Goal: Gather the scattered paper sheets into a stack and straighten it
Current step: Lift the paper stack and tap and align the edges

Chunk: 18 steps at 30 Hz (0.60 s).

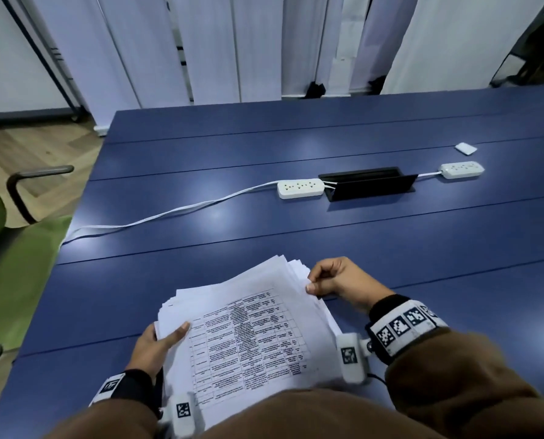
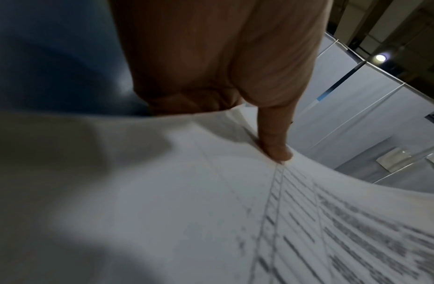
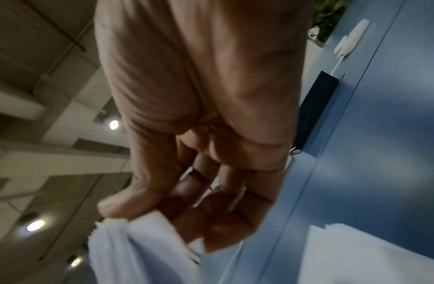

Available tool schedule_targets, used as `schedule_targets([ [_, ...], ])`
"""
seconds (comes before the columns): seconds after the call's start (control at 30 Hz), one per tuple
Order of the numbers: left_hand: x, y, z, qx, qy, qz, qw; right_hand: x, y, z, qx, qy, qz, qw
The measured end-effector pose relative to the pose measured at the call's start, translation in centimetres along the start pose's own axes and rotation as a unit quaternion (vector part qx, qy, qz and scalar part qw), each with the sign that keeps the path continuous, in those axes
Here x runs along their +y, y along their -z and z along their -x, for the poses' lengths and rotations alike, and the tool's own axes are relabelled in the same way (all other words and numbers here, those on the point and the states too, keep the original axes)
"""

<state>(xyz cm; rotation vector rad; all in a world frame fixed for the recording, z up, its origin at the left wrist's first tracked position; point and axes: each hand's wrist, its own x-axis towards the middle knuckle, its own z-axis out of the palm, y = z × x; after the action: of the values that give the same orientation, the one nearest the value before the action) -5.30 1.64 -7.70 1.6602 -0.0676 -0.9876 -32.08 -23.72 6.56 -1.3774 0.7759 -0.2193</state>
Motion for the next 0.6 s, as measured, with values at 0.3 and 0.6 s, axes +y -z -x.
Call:
schedule_targets([
  [0.3,-0.8,0.5,-0.7,0.007,0.006,0.002,1.0,-6.2,-1.0,1.7,0.328,0.258,0.247,0.875],
  [0.6,0.0,0.3,0.4,-0.015,-0.068,0.014,0.997,-14.4,-0.4,5.4,0.384,0.454,0.089,0.799],
])
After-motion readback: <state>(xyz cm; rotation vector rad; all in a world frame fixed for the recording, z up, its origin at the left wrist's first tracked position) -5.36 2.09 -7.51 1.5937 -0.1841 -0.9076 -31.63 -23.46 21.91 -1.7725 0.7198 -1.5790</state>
